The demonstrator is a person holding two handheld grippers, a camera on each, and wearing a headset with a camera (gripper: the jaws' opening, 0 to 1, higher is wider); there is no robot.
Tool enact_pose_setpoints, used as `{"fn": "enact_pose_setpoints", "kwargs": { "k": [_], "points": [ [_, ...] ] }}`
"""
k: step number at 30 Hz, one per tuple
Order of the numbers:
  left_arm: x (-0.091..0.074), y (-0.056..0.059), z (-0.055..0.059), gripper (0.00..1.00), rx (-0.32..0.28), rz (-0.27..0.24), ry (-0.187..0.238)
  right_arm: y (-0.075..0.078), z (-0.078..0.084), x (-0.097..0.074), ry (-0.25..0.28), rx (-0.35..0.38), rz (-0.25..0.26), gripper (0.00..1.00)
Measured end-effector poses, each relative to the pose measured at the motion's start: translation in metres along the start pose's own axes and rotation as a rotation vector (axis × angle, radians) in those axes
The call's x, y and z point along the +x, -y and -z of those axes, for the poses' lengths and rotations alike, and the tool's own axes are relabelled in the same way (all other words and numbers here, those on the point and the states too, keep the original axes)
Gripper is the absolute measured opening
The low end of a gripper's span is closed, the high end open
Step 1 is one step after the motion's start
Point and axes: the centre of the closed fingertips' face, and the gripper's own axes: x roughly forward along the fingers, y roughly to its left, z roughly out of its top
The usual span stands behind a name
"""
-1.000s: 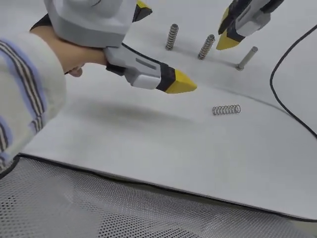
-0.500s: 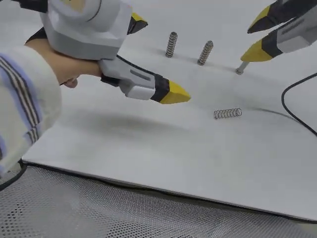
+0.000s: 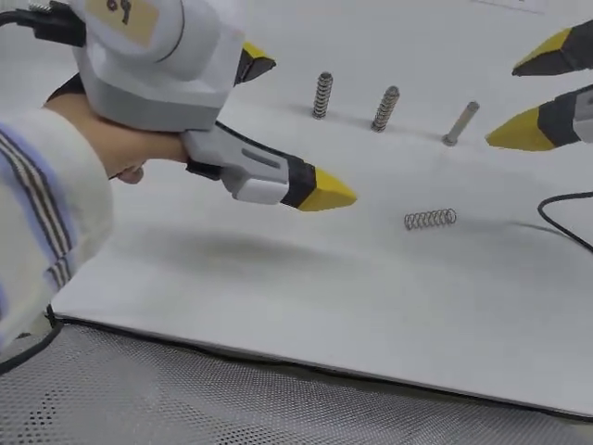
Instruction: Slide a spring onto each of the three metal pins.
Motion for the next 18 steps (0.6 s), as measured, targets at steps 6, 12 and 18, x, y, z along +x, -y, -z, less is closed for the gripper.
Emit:
{"fn": "enact_pose_setpoints", "kwargs": {
  "k": [6,12,18],
  "points": [
    [-0.002,0.003,-0.002,0.94,-0.007,0.002,0.001,-0.003,0.007,-0.005,0.064,0.075,0.022,0.45],
    [-0.004,0.004,-0.005,0.94,-0.011,0.007,0.007,-0.009,0.021,-0.009,0.101,0.152,0.026,0.45],
    [-0.005,0.005,-0.007,0.93,-0.015,0.009,0.005,-0.015,0.028,-0.015,0.168,0.247,0.048,0.48]
  ]
}}
